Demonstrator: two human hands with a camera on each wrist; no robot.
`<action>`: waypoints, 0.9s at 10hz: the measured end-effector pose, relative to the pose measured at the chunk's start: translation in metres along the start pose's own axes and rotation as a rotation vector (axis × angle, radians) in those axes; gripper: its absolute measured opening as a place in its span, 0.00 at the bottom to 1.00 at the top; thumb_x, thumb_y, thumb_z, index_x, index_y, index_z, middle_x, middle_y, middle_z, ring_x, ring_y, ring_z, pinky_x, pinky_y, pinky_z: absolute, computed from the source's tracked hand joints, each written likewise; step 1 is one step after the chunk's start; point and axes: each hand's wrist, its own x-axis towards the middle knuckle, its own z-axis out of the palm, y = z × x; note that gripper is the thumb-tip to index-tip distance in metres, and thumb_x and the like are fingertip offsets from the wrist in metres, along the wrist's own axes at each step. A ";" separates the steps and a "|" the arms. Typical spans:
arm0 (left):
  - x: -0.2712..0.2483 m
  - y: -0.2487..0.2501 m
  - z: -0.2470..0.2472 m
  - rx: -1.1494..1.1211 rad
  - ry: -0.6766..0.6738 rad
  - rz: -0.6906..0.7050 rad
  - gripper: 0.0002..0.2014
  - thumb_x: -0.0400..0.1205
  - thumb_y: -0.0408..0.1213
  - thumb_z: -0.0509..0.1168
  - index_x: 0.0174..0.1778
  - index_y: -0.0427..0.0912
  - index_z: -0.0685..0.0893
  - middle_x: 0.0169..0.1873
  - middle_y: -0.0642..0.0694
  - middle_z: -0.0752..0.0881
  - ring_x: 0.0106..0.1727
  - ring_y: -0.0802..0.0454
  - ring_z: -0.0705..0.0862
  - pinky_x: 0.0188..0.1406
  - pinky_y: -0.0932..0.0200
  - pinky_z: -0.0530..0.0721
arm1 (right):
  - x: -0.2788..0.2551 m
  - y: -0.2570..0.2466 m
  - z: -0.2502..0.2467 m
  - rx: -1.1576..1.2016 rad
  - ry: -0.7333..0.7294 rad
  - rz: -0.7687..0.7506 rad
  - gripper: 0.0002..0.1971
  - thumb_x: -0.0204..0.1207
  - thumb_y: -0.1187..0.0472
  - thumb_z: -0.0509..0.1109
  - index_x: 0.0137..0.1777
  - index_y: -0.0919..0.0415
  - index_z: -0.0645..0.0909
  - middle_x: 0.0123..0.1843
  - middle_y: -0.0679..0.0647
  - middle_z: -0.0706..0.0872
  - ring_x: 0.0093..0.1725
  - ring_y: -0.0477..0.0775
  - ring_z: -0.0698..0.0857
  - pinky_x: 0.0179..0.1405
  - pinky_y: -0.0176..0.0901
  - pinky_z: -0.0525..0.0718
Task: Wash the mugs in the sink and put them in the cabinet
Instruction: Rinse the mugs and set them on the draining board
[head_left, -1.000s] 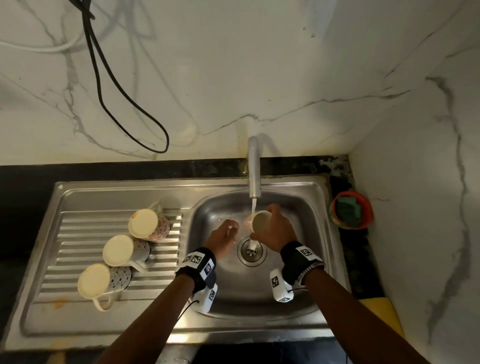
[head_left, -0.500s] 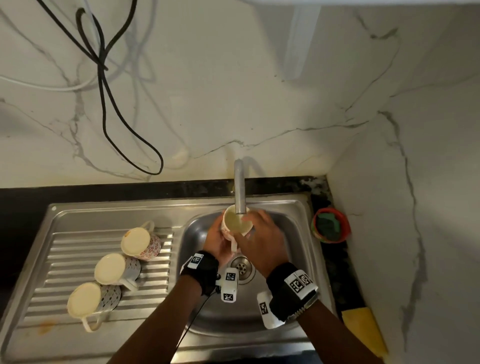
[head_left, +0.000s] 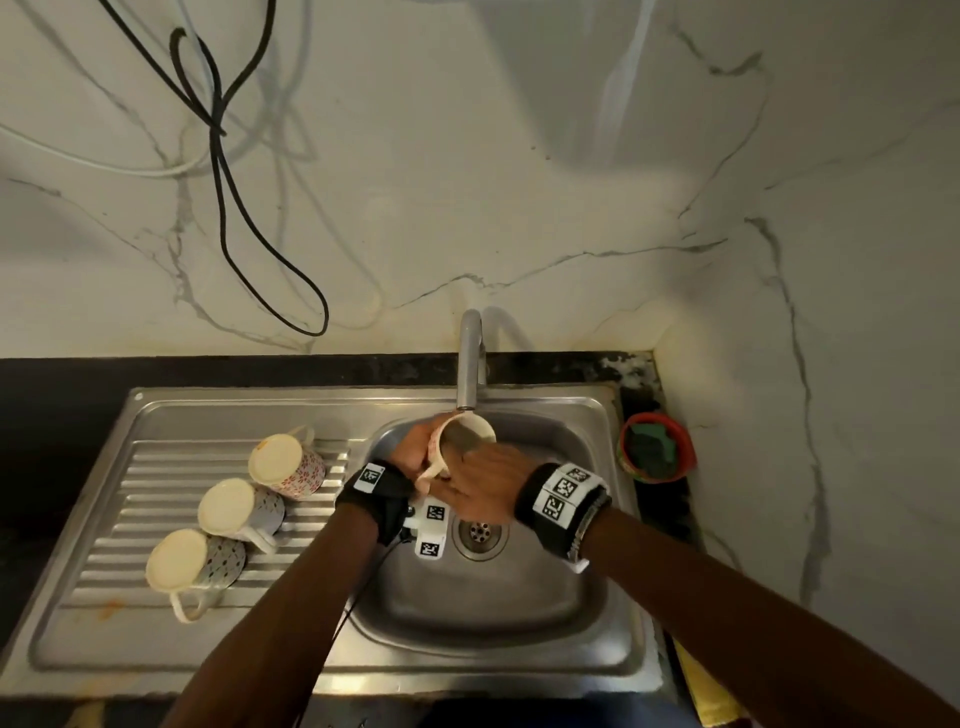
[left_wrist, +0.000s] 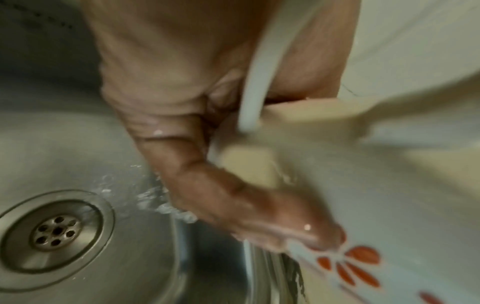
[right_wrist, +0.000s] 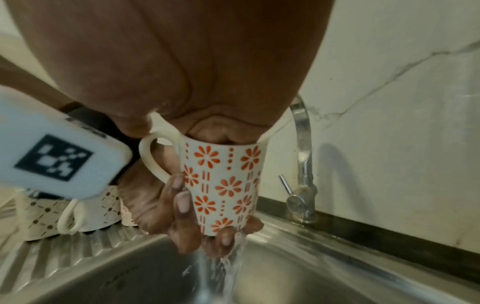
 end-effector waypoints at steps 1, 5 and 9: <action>-0.005 0.006 -0.007 -0.240 -0.181 0.005 0.34 0.86 0.67 0.61 0.69 0.38 0.86 0.44 0.41 0.92 0.43 0.47 0.89 0.40 0.58 0.87 | 0.024 0.012 -0.009 -0.036 -0.016 -0.011 0.30 0.92 0.41 0.53 0.83 0.63 0.64 0.70 0.64 0.82 0.62 0.63 0.88 0.57 0.53 0.88; 0.009 -0.020 -0.014 -0.203 0.008 -0.081 0.30 0.86 0.62 0.58 0.51 0.36 0.90 0.43 0.37 0.90 0.38 0.44 0.88 0.37 0.57 0.81 | 0.026 0.019 0.018 0.074 0.002 0.070 0.31 0.84 0.63 0.68 0.83 0.67 0.61 0.60 0.65 0.86 0.49 0.63 0.88 0.41 0.45 0.79; 0.023 -0.019 -0.003 -0.329 -0.069 -0.056 0.34 0.81 0.66 0.69 0.71 0.39 0.86 0.49 0.41 0.89 0.40 0.49 0.88 0.33 0.59 0.86 | 0.030 0.031 0.007 0.207 0.125 0.092 0.17 0.92 0.55 0.59 0.72 0.66 0.76 0.60 0.62 0.89 0.52 0.60 0.90 0.49 0.45 0.84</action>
